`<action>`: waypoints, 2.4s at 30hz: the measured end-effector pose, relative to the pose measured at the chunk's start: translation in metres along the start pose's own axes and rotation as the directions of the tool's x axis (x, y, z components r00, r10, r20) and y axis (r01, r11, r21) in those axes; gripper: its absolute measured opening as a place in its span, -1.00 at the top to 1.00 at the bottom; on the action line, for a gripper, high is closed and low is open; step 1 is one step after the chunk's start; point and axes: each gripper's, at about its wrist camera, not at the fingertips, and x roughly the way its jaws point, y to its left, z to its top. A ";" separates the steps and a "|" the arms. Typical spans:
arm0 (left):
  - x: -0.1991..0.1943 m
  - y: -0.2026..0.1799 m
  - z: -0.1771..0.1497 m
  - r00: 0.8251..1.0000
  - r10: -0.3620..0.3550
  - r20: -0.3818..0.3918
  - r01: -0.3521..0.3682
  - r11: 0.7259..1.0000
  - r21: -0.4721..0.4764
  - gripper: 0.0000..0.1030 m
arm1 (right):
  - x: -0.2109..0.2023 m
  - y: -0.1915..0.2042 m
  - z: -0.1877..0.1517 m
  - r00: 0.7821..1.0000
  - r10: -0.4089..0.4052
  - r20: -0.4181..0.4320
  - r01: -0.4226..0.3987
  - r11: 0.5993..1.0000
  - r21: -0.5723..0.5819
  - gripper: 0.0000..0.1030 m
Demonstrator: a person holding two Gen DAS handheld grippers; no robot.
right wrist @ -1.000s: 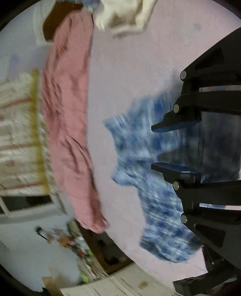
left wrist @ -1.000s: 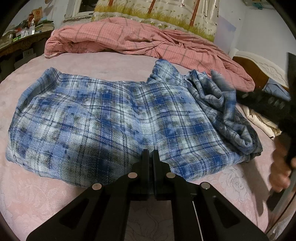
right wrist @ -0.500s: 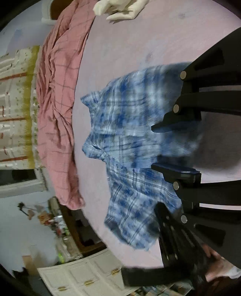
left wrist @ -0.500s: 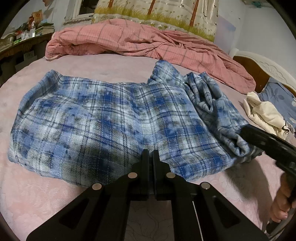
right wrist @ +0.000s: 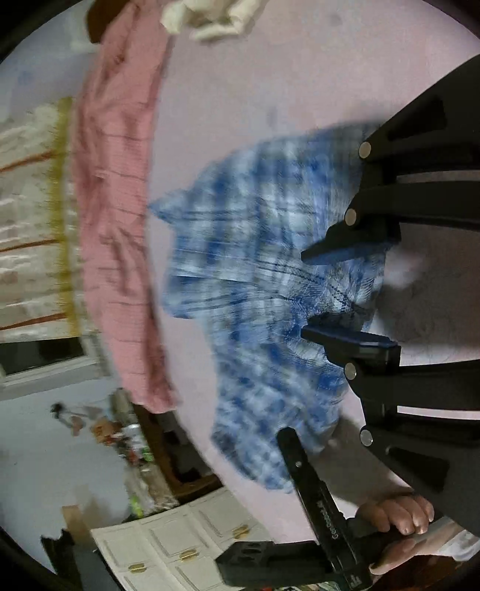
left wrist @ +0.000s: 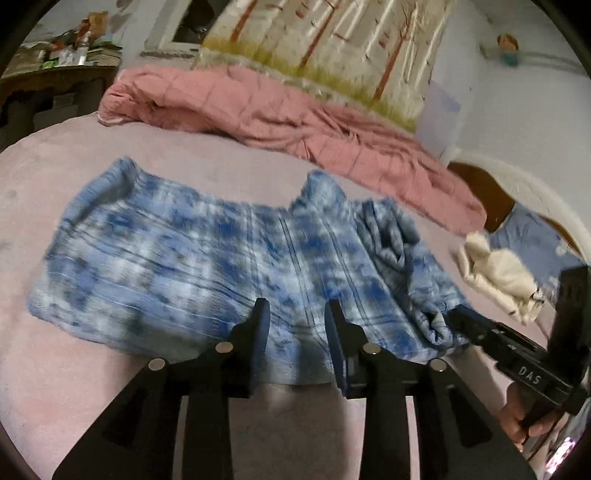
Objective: Fold large clothes
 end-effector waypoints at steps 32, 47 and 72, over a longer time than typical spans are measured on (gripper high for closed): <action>-0.033 0.028 0.081 0.960 0.278 0.041 -0.279 0.960 0.024 0.74 | -0.013 -0.022 0.014 0.998 -0.057 0.011 0.058 0.997 -0.055 -0.13; -0.006 -0.157 0.065 0.991 -0.075 0.107 0.032 0.932 0.362 0.76 | -0.054 -0.067 0.009 0.945 -0.324 0.056 0.324 0.946 0.010 -0.25; -0.003 -0.117 0.023 0.971 -0.179 0.159 0.150 0.972 0.178 0.00 | -0.051 -0.108 0.004 0.969 -0.247 0.005 0.243 0.958 0.151 -0.25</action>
